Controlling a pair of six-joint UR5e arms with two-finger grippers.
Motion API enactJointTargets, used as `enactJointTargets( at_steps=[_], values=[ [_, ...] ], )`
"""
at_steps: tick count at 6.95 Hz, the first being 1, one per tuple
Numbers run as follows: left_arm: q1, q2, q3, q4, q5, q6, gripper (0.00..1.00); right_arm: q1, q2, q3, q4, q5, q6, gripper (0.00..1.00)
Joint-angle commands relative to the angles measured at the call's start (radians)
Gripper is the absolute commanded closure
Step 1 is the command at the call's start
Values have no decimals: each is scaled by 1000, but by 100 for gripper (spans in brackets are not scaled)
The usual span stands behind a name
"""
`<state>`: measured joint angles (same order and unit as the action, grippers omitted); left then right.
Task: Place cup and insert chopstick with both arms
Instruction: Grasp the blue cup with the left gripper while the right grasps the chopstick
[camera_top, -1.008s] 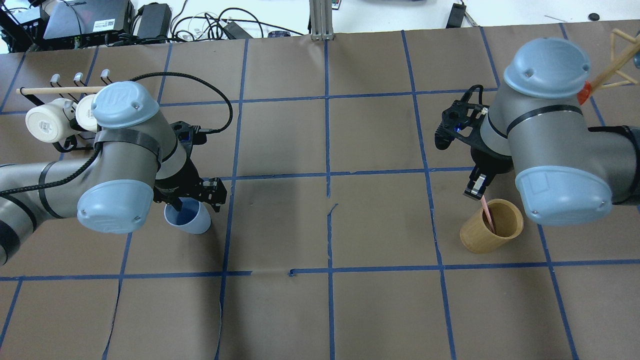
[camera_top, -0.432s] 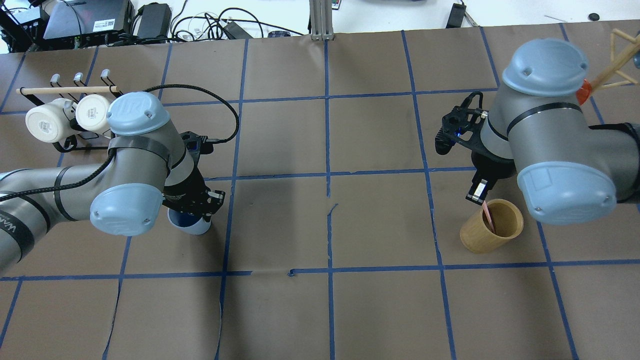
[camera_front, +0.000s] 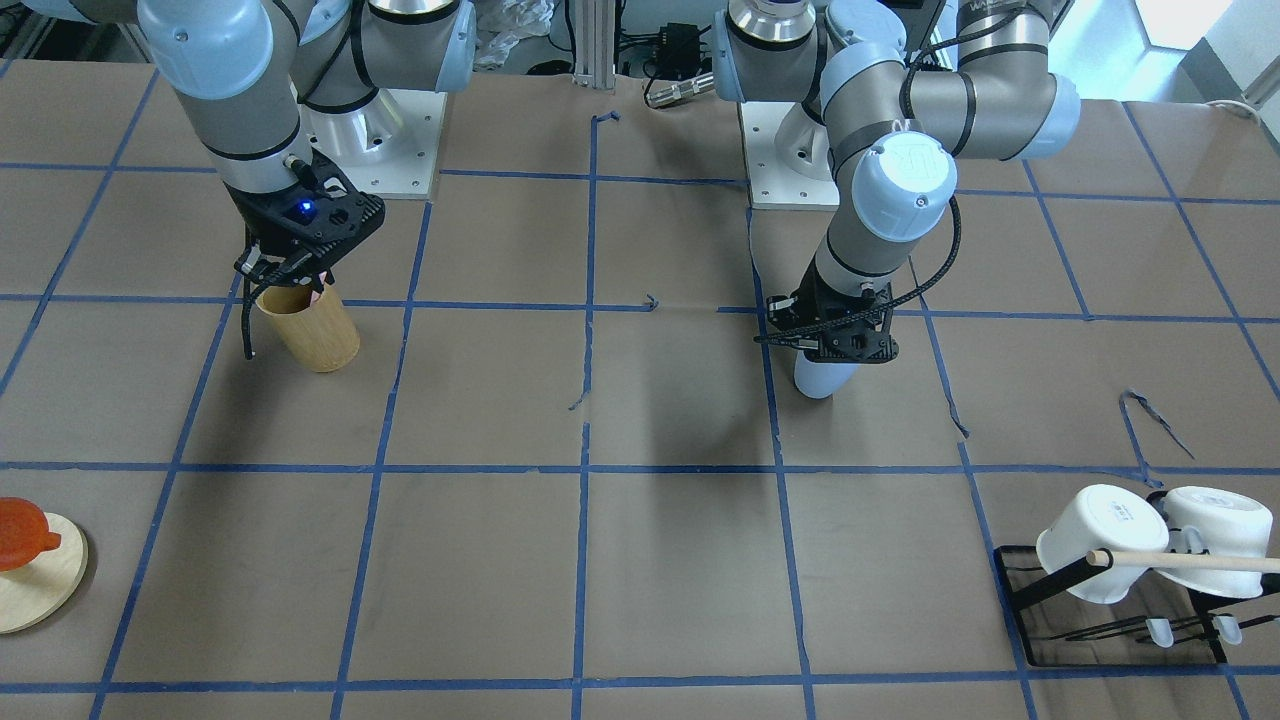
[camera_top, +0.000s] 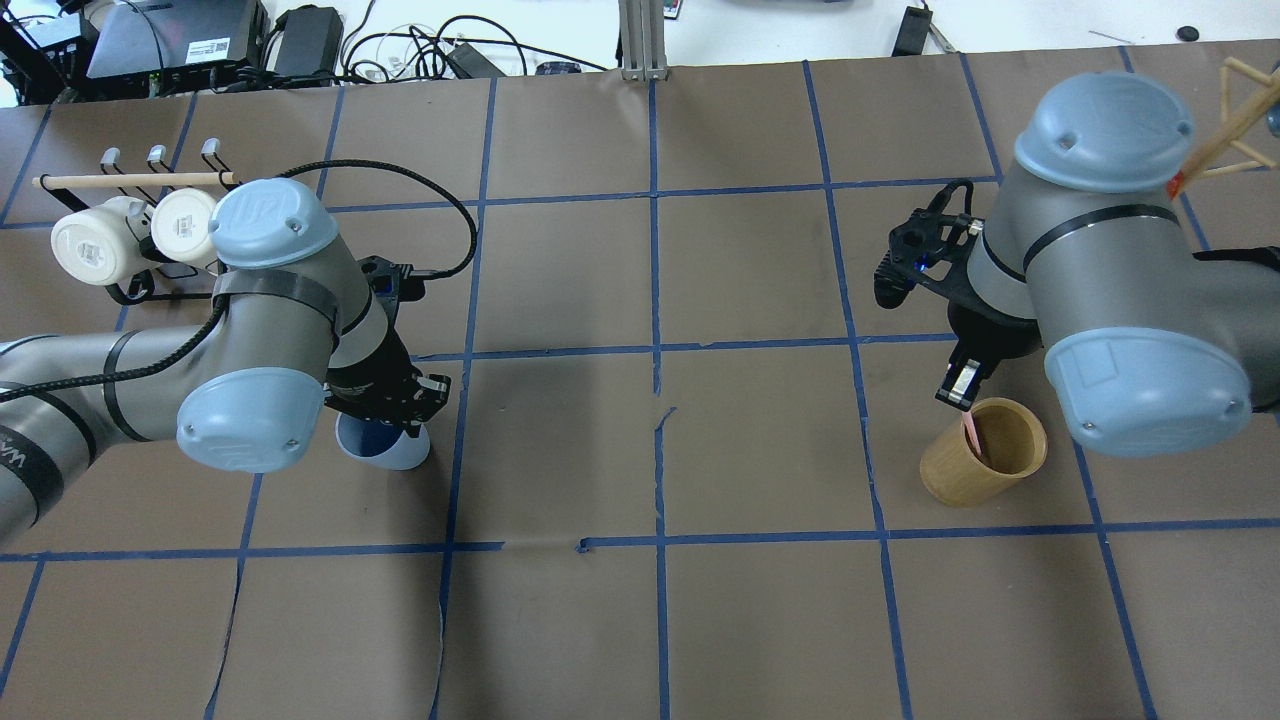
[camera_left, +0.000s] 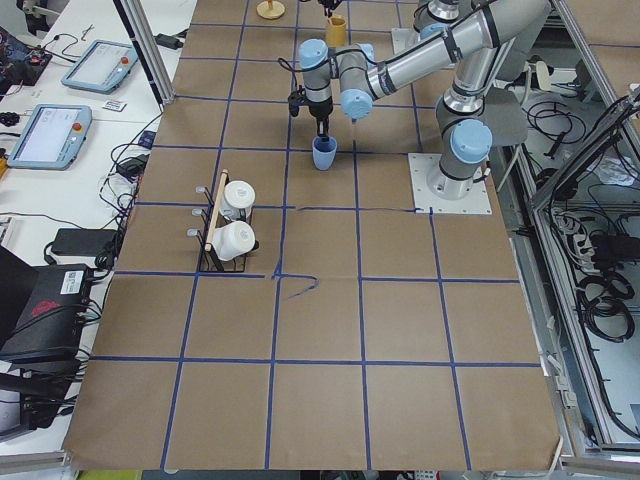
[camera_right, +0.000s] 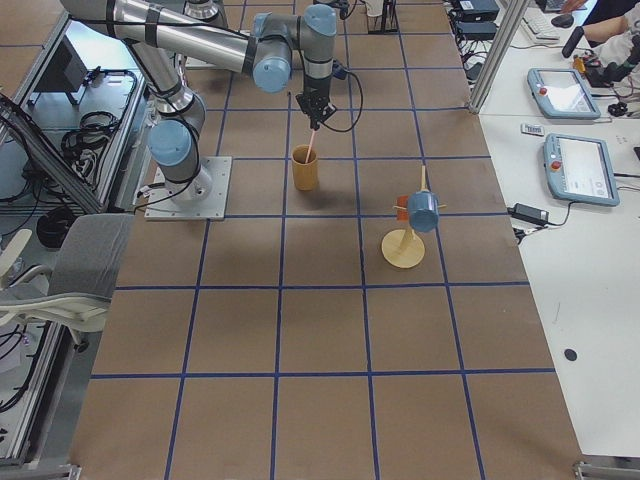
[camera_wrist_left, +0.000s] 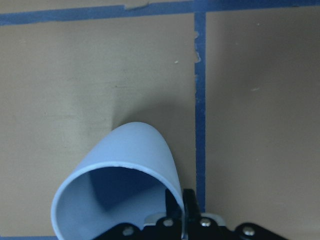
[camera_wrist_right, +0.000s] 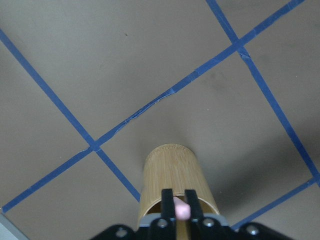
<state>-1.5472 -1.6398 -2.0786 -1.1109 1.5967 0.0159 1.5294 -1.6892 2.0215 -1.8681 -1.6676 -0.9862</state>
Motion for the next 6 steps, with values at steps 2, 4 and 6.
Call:
enactJointTargets(
  at_steps=[2, 4, 6],
  values=[
    [-147, -41, 136, -10, -26, -299, 100, 2, -3, -20, 9, 6, 18, 85],
    [-249, -86, 147, 69, -134, -555, 100, 5, 9, -142, 163, 6, 67, 85],
    [-354, -153, 163, 225, -165, -788, 100, 12, 11, -252, 291, 9, 221, 88]
  ],
)
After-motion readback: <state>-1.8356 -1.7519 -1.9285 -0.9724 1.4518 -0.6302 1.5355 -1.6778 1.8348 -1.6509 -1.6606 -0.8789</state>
